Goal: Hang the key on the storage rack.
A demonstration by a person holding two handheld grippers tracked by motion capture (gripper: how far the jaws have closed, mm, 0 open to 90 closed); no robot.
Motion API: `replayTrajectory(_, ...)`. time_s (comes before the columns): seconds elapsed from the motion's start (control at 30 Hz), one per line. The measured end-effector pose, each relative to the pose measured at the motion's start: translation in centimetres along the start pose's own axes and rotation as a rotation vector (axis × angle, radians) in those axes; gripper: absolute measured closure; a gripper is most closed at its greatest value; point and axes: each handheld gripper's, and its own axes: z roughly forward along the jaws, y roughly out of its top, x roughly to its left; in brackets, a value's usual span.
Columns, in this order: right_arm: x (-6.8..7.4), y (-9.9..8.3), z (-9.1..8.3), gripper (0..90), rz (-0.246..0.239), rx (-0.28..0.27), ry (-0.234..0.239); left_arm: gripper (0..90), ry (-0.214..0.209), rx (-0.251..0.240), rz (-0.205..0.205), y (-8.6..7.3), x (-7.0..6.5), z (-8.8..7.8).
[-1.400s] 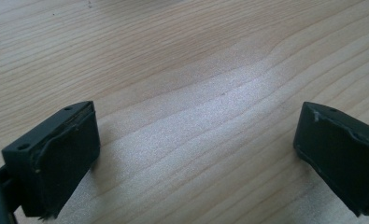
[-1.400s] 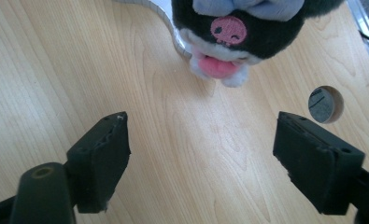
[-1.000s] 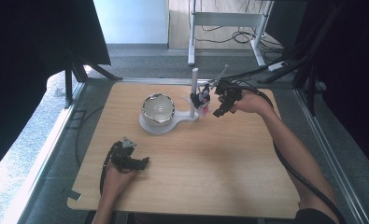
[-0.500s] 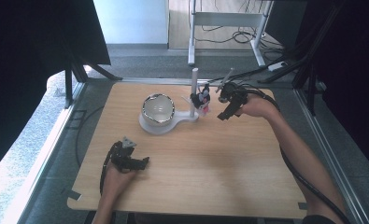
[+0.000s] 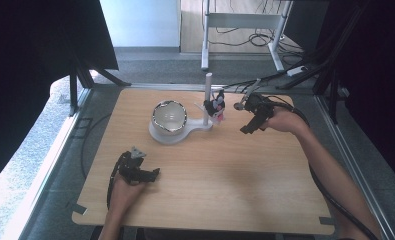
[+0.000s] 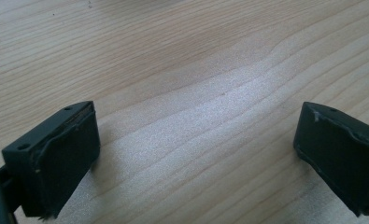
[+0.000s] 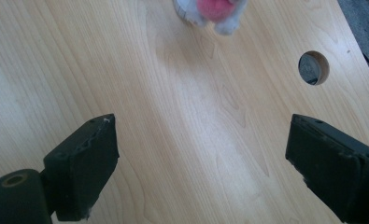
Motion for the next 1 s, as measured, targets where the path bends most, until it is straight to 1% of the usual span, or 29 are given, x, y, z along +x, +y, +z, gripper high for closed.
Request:
replayTrajectory(0.27,0.2,-1.5,-0.5,9.6,0.010,-0.010,-0.010,0.4,0.000,0.000,-0.001,0.0,0.0,0.0)
replayTrajectory(0.57,0.5,-3.3,-0.8,9.6,0.021,-0.022,-0.008,0.4,0.001,-0.001,0.000,0.0,0.0,0.0)
replayTrajectory(0.73,0.4,-4.7,-0.9,9.6,0.046,-0.039,-0.002,0.4,0.001,-0.001,0.000,0.0,0.0,0.0)
replayTrajectory(0.87,0.3,-5.9,-1.1,9.6,0.065,-0.044,-0.009,0.4,0.002,-0.001,0.000,0.0,0.0,0.0)
replayTrajectory(1.0,0.3,-7.2,-1.4,9.6,0.083,-0.064,-0.013,0.4,0.001,0.001,0.002,0.0,0.0,0.0)
